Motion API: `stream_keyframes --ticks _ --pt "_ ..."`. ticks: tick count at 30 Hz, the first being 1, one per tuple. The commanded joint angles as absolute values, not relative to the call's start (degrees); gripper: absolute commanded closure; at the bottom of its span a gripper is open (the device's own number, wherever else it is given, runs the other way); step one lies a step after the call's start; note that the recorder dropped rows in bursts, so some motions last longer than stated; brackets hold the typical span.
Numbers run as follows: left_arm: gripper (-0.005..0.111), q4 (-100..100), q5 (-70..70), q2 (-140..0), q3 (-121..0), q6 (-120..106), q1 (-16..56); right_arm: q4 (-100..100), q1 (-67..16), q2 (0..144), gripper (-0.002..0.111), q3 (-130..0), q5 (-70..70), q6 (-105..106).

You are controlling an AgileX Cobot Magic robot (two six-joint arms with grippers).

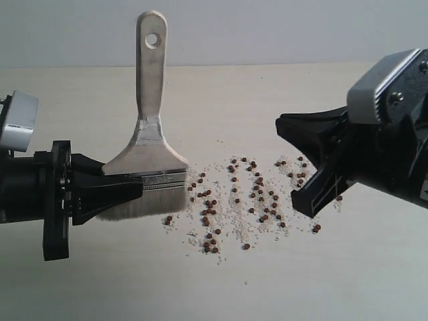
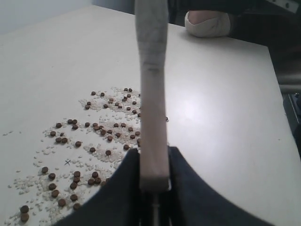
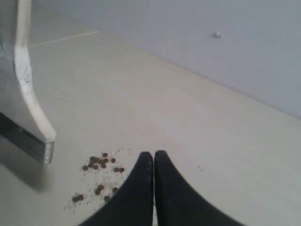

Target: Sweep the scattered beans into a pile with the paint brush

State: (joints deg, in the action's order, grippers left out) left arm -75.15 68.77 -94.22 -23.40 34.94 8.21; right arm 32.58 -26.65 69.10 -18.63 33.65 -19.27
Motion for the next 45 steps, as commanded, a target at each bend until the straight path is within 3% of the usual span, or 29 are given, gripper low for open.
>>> stream_keyframes --ticks 1,9,16,26,41,43,45 --pt "0.107 -74.34 69.96 -94.05 -23.05 34.66 7.95 35.01 -26.49 70.70 0.108 -19.42 41.19 -19.76" --pt "0.107 -75.84 69.96 -94.05 -23.05 33.75 7.95 40.86 -26.49 70.84 0.108 -19.29 50.51 -22.25" --pt "0.107 -75.68 69.96 -94.05 -23.18 32.31 7.95 46.62 -26.49 73.42 0.108 -21.58 49.37 -26.32" --pt "0.107 -80.48 68.29 -94.18 -28.71 34.32 7.95 20.16 -26.49 73.66 0.108 -21.62 32.83 -10.67" --pt "0.107 -96.68 69.96 -112.60 -48.90 51.33 7.95 7.95 -26.49 76.04 0.108 -23.08 35.63 -4.61" --pt "0.107 -95.99 69.96 -115.13 -49.50 51.33 7.95 11.78 -26.49 78.18 0.108 -25.57 30.66 -4.61" --pt "0.107 -96.12 69.96 -115.69 -49.50 51.33 7.95 12.88 -25.78 80.53 0.108 -31.60 15.96 -4.61"
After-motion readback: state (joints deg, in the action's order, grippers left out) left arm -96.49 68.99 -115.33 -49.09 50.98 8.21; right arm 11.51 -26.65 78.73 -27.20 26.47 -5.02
